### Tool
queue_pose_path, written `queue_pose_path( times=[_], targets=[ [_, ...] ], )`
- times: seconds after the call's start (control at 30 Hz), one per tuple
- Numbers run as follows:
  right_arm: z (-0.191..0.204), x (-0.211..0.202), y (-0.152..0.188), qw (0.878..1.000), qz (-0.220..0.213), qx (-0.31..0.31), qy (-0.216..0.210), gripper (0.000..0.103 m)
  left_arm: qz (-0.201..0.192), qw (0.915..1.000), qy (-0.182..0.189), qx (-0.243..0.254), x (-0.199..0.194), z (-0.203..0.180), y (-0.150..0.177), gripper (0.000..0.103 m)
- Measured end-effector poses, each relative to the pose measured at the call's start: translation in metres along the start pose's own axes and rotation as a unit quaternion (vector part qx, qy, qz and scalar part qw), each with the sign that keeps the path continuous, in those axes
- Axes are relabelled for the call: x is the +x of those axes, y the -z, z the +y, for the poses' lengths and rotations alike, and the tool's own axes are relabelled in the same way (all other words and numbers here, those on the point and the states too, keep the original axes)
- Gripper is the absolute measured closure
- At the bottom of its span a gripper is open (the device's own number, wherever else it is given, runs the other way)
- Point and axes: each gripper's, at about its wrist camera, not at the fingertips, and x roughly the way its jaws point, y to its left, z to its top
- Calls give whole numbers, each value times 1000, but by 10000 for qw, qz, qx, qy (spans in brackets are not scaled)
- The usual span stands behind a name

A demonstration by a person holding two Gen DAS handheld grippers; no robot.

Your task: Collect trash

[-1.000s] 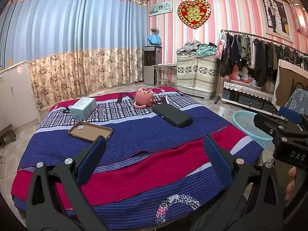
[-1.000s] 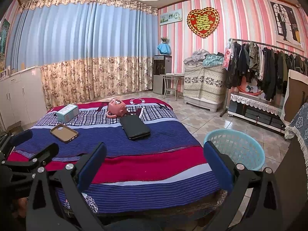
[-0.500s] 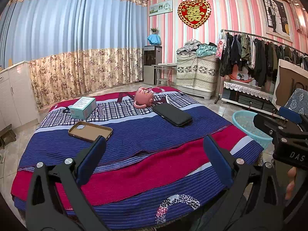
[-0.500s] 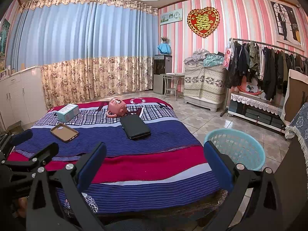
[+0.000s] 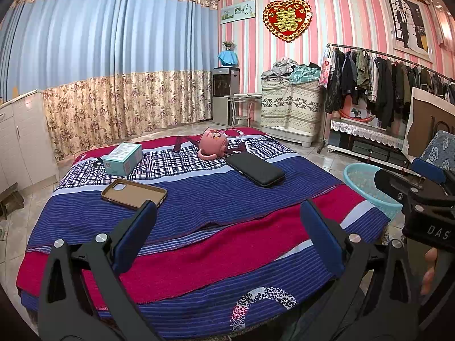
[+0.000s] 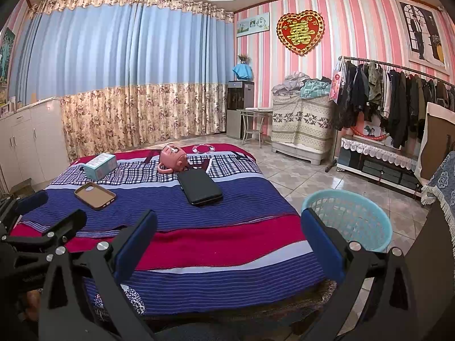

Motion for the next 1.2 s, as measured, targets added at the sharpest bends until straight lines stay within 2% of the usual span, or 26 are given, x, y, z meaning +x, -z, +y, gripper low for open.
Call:
queue_pose_path(
  times=[1.2],
  targets=[
    [0,3,6,10000,31,20,1,5,32,10000,1,-23,3,3,3,6]
  ],
)
